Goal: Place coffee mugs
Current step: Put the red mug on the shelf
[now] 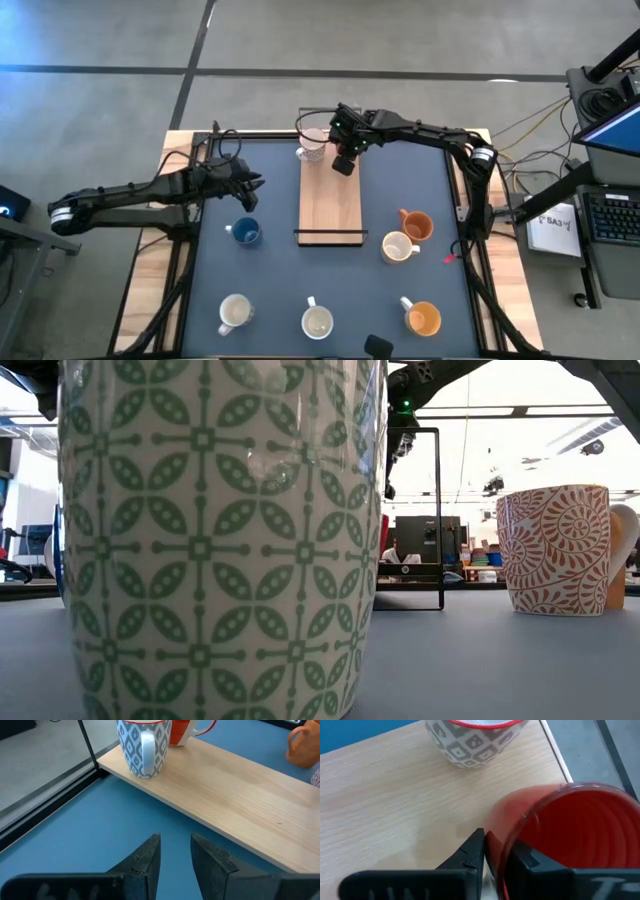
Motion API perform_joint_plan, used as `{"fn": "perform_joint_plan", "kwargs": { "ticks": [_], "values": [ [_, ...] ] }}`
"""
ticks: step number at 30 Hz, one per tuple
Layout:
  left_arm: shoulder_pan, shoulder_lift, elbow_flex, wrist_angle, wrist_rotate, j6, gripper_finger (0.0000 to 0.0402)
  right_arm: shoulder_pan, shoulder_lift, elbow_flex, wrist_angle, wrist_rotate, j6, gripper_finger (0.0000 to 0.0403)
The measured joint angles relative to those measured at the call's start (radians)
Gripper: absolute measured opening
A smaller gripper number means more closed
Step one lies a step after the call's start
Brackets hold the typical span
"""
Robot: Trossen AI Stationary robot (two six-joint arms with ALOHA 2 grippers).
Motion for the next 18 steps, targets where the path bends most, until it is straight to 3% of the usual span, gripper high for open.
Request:
{"fn": "perform_joint_plan", "kwargs": {
  "ticks": [7, 18],
  "values": [
    [0.000, 0.000, 0.000, 0.000, 0.000, 0.000, 0.0089, 0.000, -0.001, 0.000, 0.024, 0.000, -0.009, 0.0081],
    [0.000, 0.000, 0.000, 0.000, 0.000, 0.000, 0.0089, 0.000, -0.001, 0.044, -0.001, 0.006, -0.013, 0.0070]
  ]
}}
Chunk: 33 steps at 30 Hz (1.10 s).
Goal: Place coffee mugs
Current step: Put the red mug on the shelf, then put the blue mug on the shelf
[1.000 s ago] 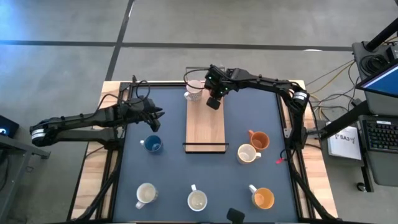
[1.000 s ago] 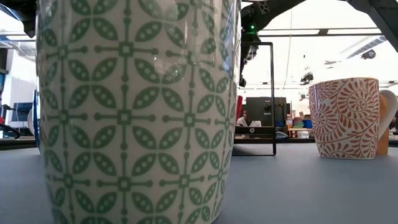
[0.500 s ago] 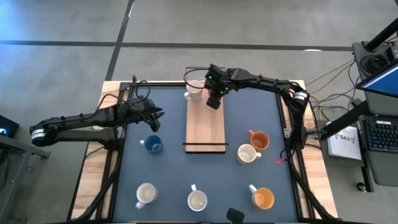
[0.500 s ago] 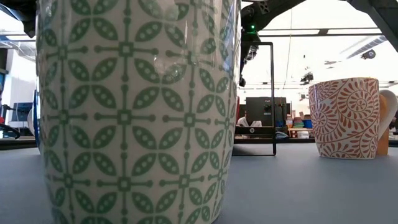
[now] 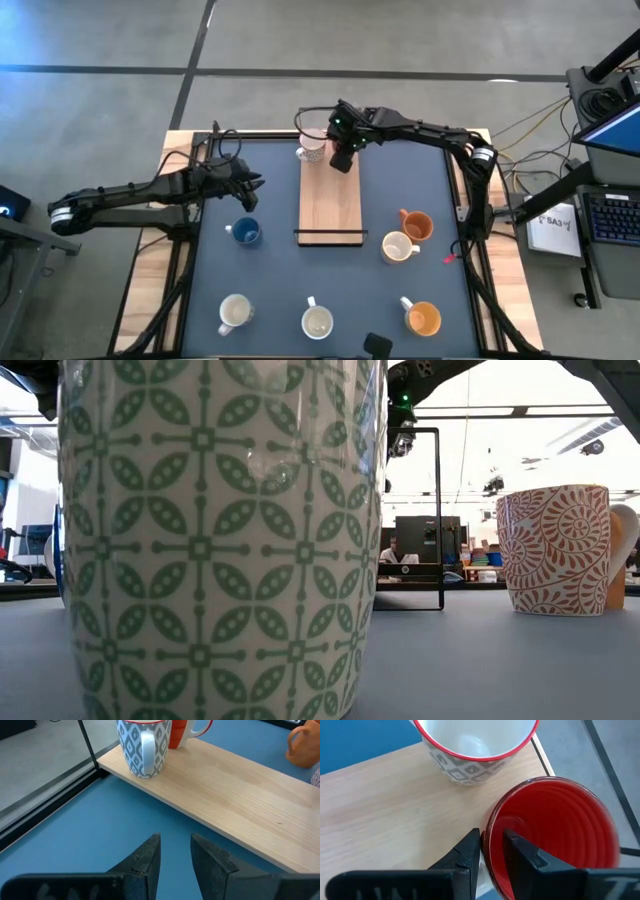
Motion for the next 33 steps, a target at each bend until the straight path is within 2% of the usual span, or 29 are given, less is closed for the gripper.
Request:
{"fn": "perform_joint_plan", "kwargs": {
  "ticks": [7, 13, 19, 26, 30, 33],
  "values": [
    [0.000, 0.000, 0.000, 0.000, 0.000, -0.006, 0.0089, 0.007, -0.012, 0.073, -0.105, 0.003, 0.028, 0.0073],
    [0.000, 0.000, -0.001, 0.031, 0.000, -0.035, 0.0089, 0.032, -0.046, 0.076, -0.171, 0.002, 0.086, 0.0072],
    [0.000, 0.040, 0.036, 0.055, 0.002, -0.035, 0.0089, 0.079, -0.063, 0.074, -0.317, 0.002, 0.142, 0.0069],
    [0.000, 0.160, 0.135, 0.010, 0.147, -0.016, 0.0089, 0.141, -0.096, 0.071, -0.423, 0.003, 0.187, 0.0077],
    [-0.006, 0.225, 0.185, -0.121, 0.243, 0.009, 0.0089, 0.178, -0.132, 0.068, -0.480, 0.051, 0.222, 0.0075],
    [-0.028, 0.252, 0.205, -0.199, 0.253, -0.016, 0.0089, 0.203, -0.169, 0.052, -0.523, 0.065, 0.262, 0.0073]
  ]
}}
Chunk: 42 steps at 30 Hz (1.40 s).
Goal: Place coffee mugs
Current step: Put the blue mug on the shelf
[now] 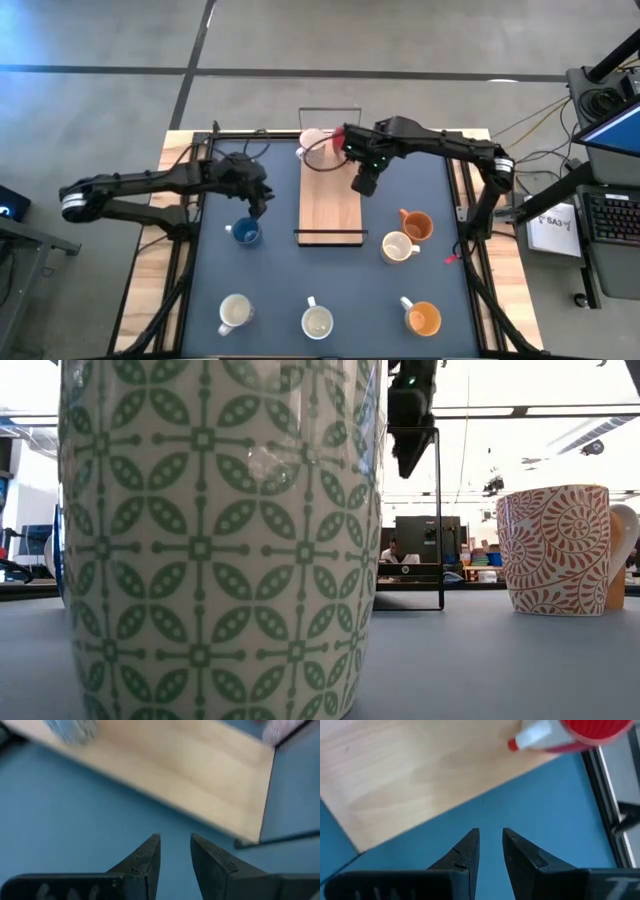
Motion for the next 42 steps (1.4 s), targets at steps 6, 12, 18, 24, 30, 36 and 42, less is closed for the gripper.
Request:
{"fn": "perform_joint_plan", "kwargs": {
  "ticks": [6, 12, 18, 24, 30, 36, 42],
  "values": [
    [-0.076, -0.013, 0.024, -0.019, 0.000, -0.088, 0.0089, 0.054, -0.104, -0.071, -0.005, 0.019, 0.090, 0.0076],
    [-0.185, -0.016, 0.070, -0.070, -0.003, -0.196, 0.0089, 0.109, -0.208, -0.193, 0.004, 0.042, 0.188, 0.0079],
    [-0.286, -0.001, 0.132, -0.159, -0.012, -0.289, 0.0089, 0.152, -0.286, -0.326, 0.008, 0.041, 0.217, 0.0079],
    [-0.299, 0.022, 0.219, -0.360, -0.020, -0.528, 0.0089, 0.161, -0.341, -0.445, 0.032, 0.041, 0.217, 0.0081],
    [-0.353, 0.066, 0.211, -0.432, -0.029, -0.716, 0.0089, 0.160, -0.394, -0.560, 0.058, 0.040, 0.217, 0.0081],
    [-0.427, 0.148, 0.208, -0.459, -0.045, -0.780, 0.0089, 0.160, -0.431, -0.632, 0.060, 0.039, 0.226, 0.0084],
    [-0.438, 0.227, 0.211, -0.458, -0.081, -0.774, 0.0089, 0.160, -0.460, -0.675, 0.074, 0.038, 0.236, 0.0077]
  ]
}}
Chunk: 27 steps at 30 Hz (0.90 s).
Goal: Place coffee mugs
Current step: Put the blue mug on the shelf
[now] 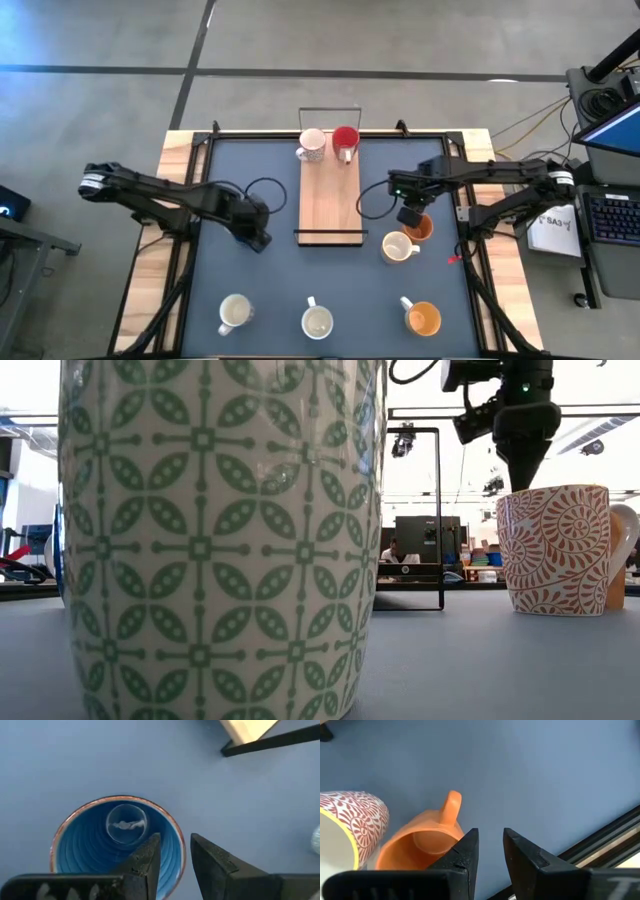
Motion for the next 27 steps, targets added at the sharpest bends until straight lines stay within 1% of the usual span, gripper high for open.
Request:
{"fn": "perform_joint_plan", "kwargs": {
  "ticks": [5, 8, 10, 12, 15, 16, 23, 27],
  "values": [
    [-0.001, 0.058, 0.000, 0.000, -0.007, 0.027, 0.0089, 0.000, -0.017, -0.021, 0.012, -0.001, 0.016, 0.0075],
    [-0.001, 0.077, 0.006, 0.000, -0.062, 0.048, 0.0088, 0.000, -0.017, -0.022, 0.013, -0.001, 0.017, 0.0078],
    [0.001, 0.079, 0.008, 0.009, -0.085, 0.062, 0.0081, 0.000, -0.017, -0.021, 0.013, -0.001, 0.016, 0.0080],
    [0.000, 0.078, 0.011, 0.019, -0.092, 0.066, 0.0063, 0.000, -0.017, -0.019, 0.016, -0.001, 0.018, 0.0081],
    [-0.001, 0.078, 0.011, 0.020, -0.091, 0.069, 0.0018, 0.000, -0.017, -0.016, 0.025, -0.001, 0.017, 0.0080],
    [0.000, 0.077, 0.011, 0.020, -0.094, 0.070, 0.0010, 0.000, -0.017, -0.016, 0.028, -0.001, 0.016, 0.0079],
    [0.015, 0.076, 0.031, 0.021, -0.106, 0.082, 0.0004, 0.000, -0.017, -0.016, 0.043, 0.000, 0.009, 0.0073],
    [0.040, 0.075, 0.099, 0.029, -0.164, 0.135, 0.0004, 0.000, -0.016, -0.016, 0.058, 0.000, 0.008, 0.0077]
  ]
}}
